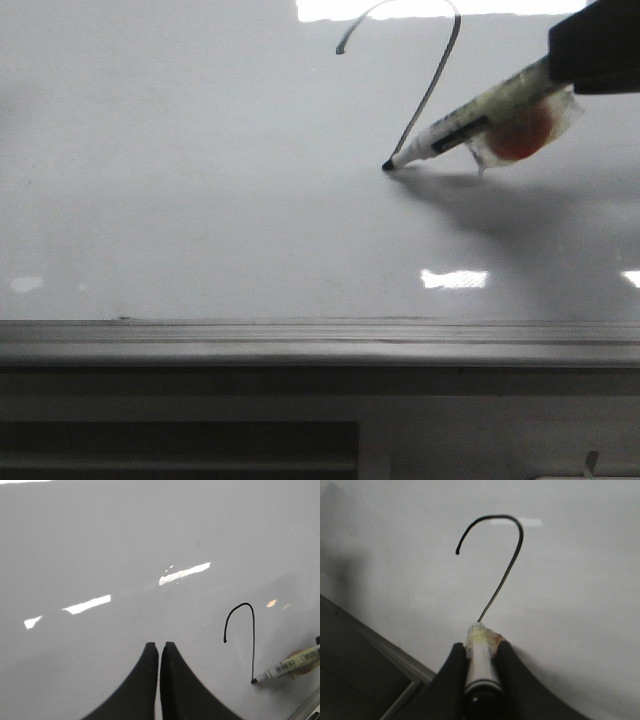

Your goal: Write number 2 on whiteboard

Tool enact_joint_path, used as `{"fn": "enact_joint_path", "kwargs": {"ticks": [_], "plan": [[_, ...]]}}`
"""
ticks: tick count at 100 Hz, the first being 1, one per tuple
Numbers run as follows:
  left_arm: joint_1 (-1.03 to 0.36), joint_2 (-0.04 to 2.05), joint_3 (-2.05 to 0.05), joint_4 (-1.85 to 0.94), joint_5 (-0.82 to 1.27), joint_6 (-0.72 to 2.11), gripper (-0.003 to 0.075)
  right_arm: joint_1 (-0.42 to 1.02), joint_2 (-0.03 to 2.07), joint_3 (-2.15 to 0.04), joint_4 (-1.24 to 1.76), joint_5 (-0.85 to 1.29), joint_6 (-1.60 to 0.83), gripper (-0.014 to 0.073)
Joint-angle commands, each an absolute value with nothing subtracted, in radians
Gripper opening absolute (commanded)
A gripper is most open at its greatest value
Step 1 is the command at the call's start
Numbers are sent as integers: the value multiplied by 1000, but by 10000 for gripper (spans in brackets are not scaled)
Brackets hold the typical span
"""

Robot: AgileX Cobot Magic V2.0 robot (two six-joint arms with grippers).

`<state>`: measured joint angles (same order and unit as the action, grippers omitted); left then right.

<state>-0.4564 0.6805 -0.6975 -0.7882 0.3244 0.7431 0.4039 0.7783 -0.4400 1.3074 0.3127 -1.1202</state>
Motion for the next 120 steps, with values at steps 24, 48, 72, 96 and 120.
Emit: {"fn": "enact_joint_path", "kwargs": {"ticks": [24,48,72,96,120], "plan": [[-455,679,-725,-821,269,736,-20,398,776,-455,1316,254,-1114,-61],[-455,679,-725,-821,269,736,-20,398,611,-364,1316,119,-1042,-46],[-455,679,-725,-831,269,736,-20,396,497,-323,1323,197,-983,-46],[-457,683,-727,-932,332,753,-20,396,520,-469,1323,436,-983,-46],[-457,747,-729,-1189,551,1035,16,396,781,-673,1231,687,-983,-46]]}}
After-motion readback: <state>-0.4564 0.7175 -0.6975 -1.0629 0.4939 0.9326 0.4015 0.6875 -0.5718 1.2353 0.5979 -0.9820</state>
